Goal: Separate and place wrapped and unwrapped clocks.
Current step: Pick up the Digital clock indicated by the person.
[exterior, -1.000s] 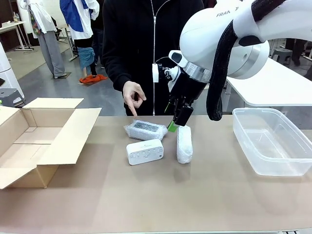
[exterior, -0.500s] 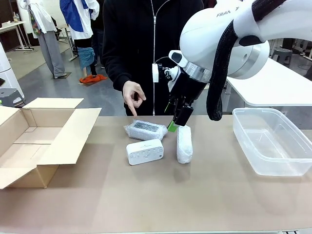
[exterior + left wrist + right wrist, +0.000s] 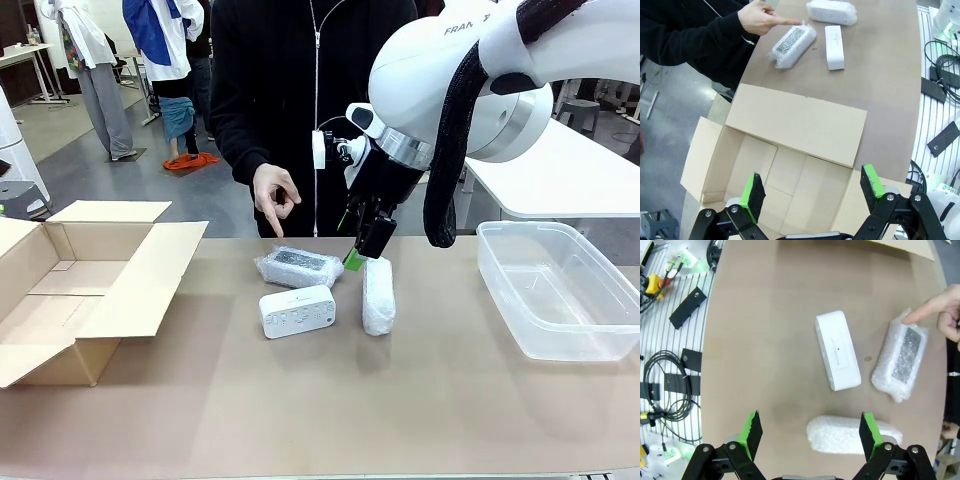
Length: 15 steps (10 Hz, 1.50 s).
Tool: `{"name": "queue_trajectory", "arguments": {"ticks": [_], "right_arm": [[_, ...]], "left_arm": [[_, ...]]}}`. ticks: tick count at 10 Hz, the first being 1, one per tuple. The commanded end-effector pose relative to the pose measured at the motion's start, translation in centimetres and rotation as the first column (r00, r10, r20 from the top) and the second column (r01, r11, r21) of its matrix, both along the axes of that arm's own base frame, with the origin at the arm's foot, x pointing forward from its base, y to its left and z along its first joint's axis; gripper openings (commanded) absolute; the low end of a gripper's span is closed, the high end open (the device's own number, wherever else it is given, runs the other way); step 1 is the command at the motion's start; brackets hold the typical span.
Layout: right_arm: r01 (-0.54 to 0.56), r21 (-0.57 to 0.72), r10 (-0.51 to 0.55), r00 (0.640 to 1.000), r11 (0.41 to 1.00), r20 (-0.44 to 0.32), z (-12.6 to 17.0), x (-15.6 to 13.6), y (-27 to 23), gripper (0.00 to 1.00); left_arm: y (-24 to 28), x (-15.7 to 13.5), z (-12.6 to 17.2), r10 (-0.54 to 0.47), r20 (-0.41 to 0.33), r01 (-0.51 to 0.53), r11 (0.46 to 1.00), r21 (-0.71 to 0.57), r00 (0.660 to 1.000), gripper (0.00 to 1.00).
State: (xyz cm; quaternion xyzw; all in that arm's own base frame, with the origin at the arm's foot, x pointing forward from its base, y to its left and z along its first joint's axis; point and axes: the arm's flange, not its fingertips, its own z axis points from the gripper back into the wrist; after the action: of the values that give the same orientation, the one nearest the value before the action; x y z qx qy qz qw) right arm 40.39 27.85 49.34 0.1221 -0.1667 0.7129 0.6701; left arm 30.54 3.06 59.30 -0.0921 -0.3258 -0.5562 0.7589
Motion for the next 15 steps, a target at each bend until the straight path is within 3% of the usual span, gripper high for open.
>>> {"name": "queue_trajectory", "arguments": {"ticks": [1,2,3,7,15], "right_arm": [[0.000,0.000,0.000,1.000,1.000,0.000,0.0,0.0,0.0,1.00],[0.010,0.012,-0.010,1.000,1.000,0.013,-0.7,-0.6,2.7,1.00],[-0.005,0.041,0.004,1.000,0.999,0.026,-4.2,-3.5,5.1,1.00],[-0.045,0.013,0.045,0.998,0.999,0.033,-7.2,-5.0,8.3,1.00],[-0.036,0.003,0.035,0.996,0.999,0.078,-11.1,1.2,12.6,1.00]], "left_arm": [[0.2,0.1,-0.1,-0.025,0.004,0.025,1.000,-0.004,1.000,1.00],[0.2,0.1,-0.1,-0.025,0.004,0.025,1.000,-0.004,1.000,1.00],[0.2,0.1,-0.1,-0.025,0.004,0.025,1.000,-0.004,1.000,1.00],[0.2,0.1,-0.1,-0.025,0.004,0.025,1.000,-0.004,1.000,1.00],[0.2,0.1,-0.1,-0.025,0.004,0.025,1.000,-0.004,1.000,1.00]]}}
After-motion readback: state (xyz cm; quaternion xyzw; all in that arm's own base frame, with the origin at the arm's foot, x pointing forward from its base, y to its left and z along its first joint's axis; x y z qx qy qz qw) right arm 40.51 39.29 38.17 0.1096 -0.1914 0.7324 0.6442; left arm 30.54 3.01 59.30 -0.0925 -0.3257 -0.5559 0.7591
